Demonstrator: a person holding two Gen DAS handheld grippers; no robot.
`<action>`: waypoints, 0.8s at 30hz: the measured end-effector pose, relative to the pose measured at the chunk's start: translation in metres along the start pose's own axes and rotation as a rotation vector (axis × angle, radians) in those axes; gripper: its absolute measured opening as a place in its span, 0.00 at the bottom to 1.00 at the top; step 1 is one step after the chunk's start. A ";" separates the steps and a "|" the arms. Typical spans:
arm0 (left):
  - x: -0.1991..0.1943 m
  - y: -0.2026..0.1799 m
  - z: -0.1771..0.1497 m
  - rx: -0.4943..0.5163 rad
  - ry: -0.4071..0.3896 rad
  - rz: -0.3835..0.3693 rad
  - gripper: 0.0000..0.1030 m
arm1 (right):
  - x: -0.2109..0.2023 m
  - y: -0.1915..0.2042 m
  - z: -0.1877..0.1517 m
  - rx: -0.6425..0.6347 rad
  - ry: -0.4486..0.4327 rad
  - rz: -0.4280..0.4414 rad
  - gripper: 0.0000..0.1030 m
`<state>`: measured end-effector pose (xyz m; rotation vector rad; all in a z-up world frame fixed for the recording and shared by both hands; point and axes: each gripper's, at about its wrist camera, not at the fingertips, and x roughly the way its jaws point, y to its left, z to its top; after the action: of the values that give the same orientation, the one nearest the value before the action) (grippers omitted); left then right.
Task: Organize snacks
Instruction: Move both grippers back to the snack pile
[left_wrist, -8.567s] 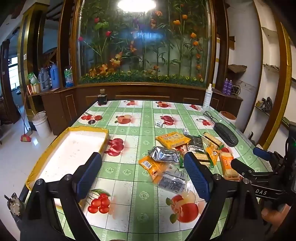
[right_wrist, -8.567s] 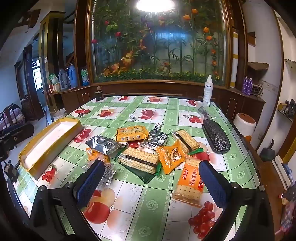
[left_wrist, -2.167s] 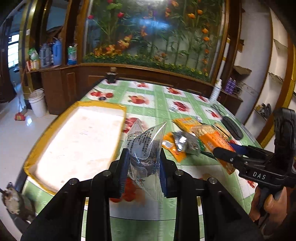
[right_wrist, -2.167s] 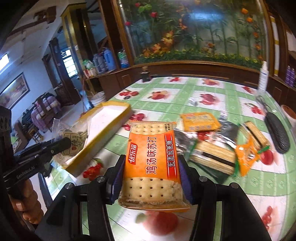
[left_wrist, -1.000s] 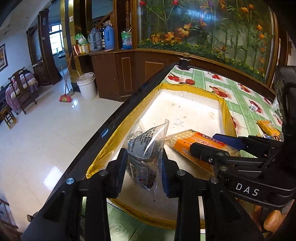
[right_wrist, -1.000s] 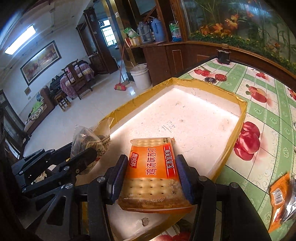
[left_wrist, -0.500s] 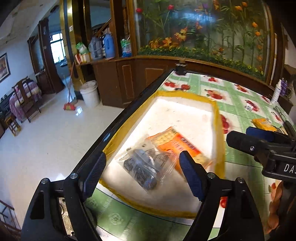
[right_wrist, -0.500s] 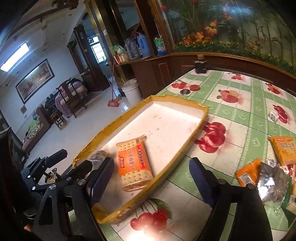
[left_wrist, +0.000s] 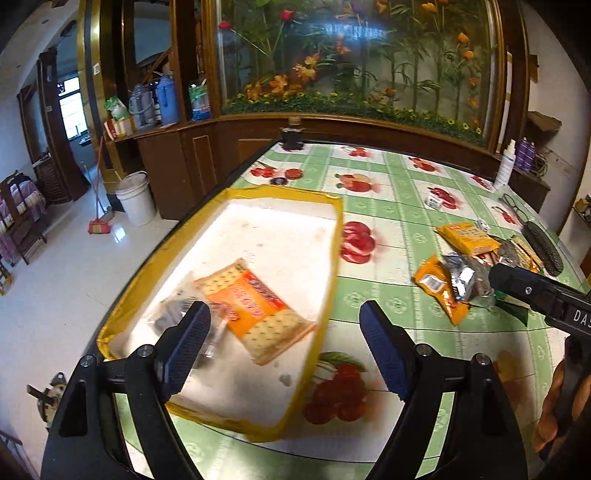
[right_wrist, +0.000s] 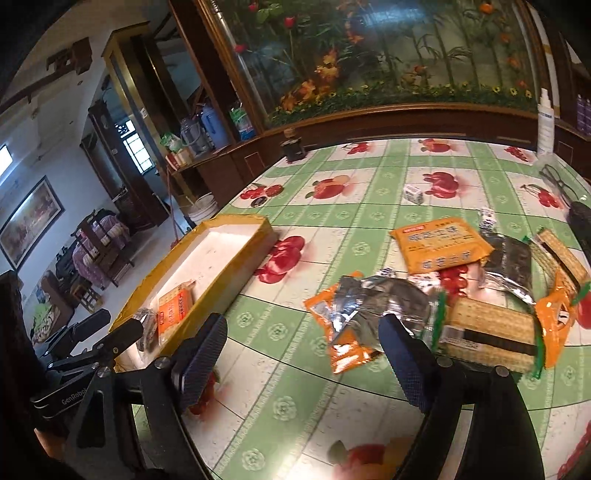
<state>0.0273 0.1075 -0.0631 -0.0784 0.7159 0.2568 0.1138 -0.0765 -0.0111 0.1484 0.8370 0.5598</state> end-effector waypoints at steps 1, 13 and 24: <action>0.002 -0.005 0.000 0.004 0.007 -0.014 0.81 | -0.004 -0.007 -0.001 0.006 -0.004 -0.010 0.83; 0.023 -0.085 0.010 0.077 0.061 -0.195 0.81 | -0.037 -0.089 -0.029 0.092 -0.001 -0.160 0.84; 0.045 -0.147 0.027 0.286 0.079 -0.337 0.81 | -0.022 -0.106 -0.033 0.008 0.070 -0.131 0.85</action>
<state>0.1155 -0.0206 -0.0746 0.0635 0.7986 -0.1727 0.1213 -0.1802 -0.0543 0.0804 0.9099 0.4406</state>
